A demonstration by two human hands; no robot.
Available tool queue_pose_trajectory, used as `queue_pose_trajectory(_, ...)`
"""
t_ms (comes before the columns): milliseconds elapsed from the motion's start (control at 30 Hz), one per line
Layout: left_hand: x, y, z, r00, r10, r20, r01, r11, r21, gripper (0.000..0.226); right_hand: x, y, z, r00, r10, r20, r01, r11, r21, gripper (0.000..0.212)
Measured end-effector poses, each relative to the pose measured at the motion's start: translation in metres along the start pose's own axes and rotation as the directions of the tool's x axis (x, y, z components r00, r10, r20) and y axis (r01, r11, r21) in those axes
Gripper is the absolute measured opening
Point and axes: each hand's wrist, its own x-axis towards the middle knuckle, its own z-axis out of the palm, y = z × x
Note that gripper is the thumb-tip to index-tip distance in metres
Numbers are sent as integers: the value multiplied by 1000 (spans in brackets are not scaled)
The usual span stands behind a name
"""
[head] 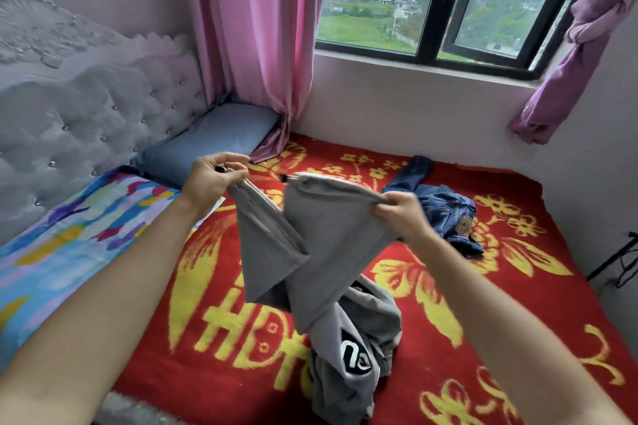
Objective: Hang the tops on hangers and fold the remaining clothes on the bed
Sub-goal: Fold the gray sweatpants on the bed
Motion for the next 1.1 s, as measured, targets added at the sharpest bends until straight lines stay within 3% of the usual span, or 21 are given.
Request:
queue_pose_trajectory(100,11,-11,-24,995,-58,-75,60,998,23,29,16,33,-68,937,179,-299,-181,983,22,20)
queue_pose_trajectory(200,21,-17,-30,990,-58,-126,65,997,51,33,21,67,-143,766,299,-570,-326,944,57,15)
queue_pose_trajectory(300,36,-6,-35,975,-23,-221,39,997,70,37,15,69,-194,596,357,-719,-317,928,198,6)
queue_pose_trajectory(367,50,8,-38,953,26,-301,2,996,93,39,8,77,-226,454,373,-809,-342,912,228,27)
queue_pose_trajectory(400,55,13,-42,939,53,-341,-18,994,106,40,3,79,-233,429,394,-813,-397,890,222,36)
queue_pose_trajectory(500,63,15,-40,915,81,-395,-28,990,136,39,-9,95,-222,468,420,-778,-449,871,201,31)
queue_pose_trajectory(600,47,-7,-19,941,36,-338,40,975,217,28,-20,125,-182,508,479,-716,-551,819,157,30)
queue_pose_trajectory(700,12,-51,3,950,-33,-310,139,935,327,32,-42,161,-138,634,602,-485,-663,746,59,31)
queue_pose_trajectory(867,-68,-128,29,924,-313,-221,381,804,456,22,-89,225,-78,634,758,-154,-765,586,-268,33)
queue_pose_trajectory(933,-96,-149,40,885,-418,-206,465,766,443,22,-101,239,-57,595,800,-75,-748,518,-414,34)
queue_pose_trajectory(967,-108,-158,44,870,-446,-210,492,758,428,22,-108,245,-45,620,781,-76,-697,503,-511,40)
queue_pose_trajectory(1033,-126,-168,56,857,-469,-214,514,742,430,21,-121,254,-19,739,673,-30,-500,519,-694,45)
queue_pose_trajectory(1100,-136,-177,70,854,-467,-229,519,745,419,22,-137,265,18,790,592,159,-327,626,-708,39)
